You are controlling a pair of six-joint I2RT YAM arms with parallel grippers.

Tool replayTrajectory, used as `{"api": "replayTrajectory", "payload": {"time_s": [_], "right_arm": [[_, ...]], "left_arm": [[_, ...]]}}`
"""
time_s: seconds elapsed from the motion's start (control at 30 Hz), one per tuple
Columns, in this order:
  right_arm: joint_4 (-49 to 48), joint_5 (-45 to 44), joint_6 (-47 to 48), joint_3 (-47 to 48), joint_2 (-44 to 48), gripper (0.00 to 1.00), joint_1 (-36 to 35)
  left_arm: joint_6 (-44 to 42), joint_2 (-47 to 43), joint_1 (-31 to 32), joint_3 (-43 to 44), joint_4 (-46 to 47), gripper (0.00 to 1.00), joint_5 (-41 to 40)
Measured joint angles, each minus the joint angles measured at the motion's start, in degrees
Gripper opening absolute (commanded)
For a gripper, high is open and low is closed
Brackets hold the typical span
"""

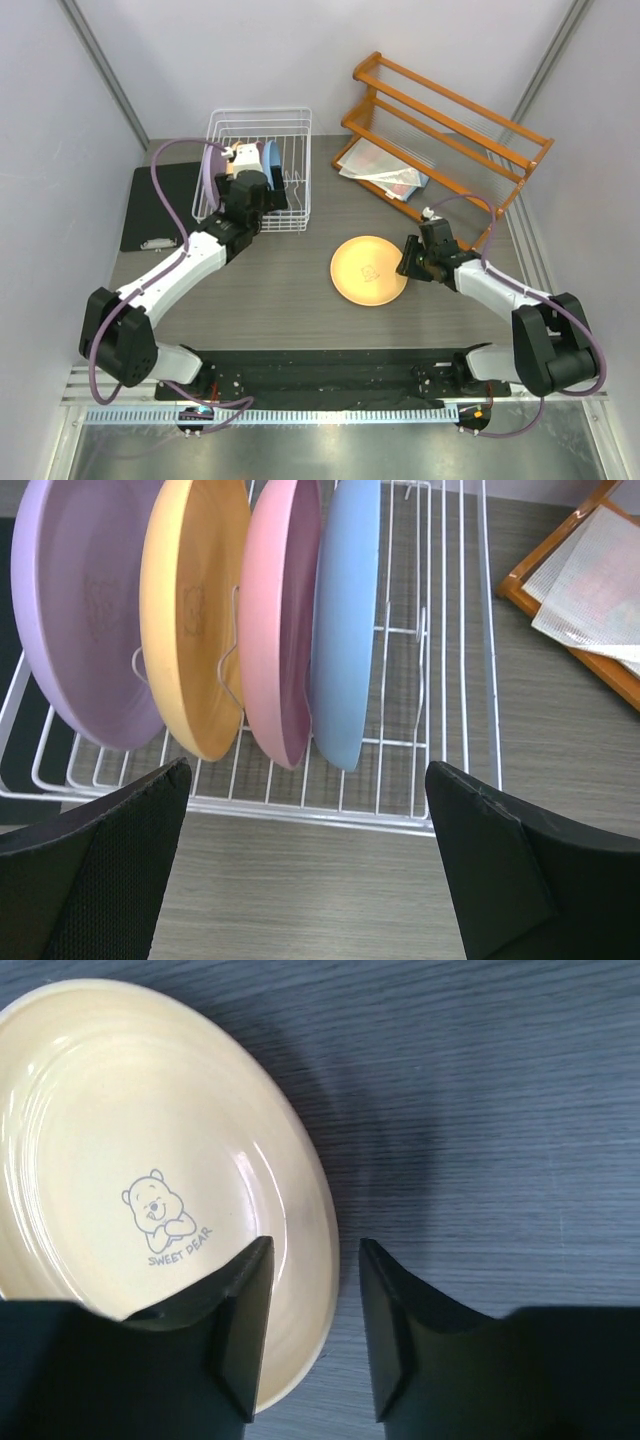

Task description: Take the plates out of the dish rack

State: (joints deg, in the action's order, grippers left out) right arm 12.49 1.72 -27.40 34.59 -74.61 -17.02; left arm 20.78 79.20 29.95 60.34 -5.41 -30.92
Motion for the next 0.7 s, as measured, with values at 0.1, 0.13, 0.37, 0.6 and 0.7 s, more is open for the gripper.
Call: {"api": "replayTrajectory", "payload": {"time_s": [0.1, 0.13, 0.37, 0.6, 0.7], "right_arm": [[0.3, -2.5, 0.0, 0.0, 0.9, 0.64, 0.0], [0.7, -3.4, 0.1, 0.0, 1.5, 0.65, 0.0], [3.6, -7.5, 1.0, 1.7, 7.5, 0.65, 0.0], [4.3, -8.6, 1.6, 2.6, 8.7, 0.65, 0.0], [4.7, -8.6, 1.7, 2.6, 8.6, 0.65, 0.0]], "left_arm": [[-0.7, 0.9, 0.0, 1.6, 0.7, 0.99, 0.1], [-0.9, 1.2, 0.0, 2.1, 1.0, 1.00, 0.1], [-2.5, 5.9, 0.0, 7.0, 3.4, 0.86, 0.4], [-3.2, 10.3, 0.0, 10.4, 3.5, 0.85, 1.2], [-3.5, 11.6, 0.0, 11.9, 3.4, 0.79, 1.1]]}}
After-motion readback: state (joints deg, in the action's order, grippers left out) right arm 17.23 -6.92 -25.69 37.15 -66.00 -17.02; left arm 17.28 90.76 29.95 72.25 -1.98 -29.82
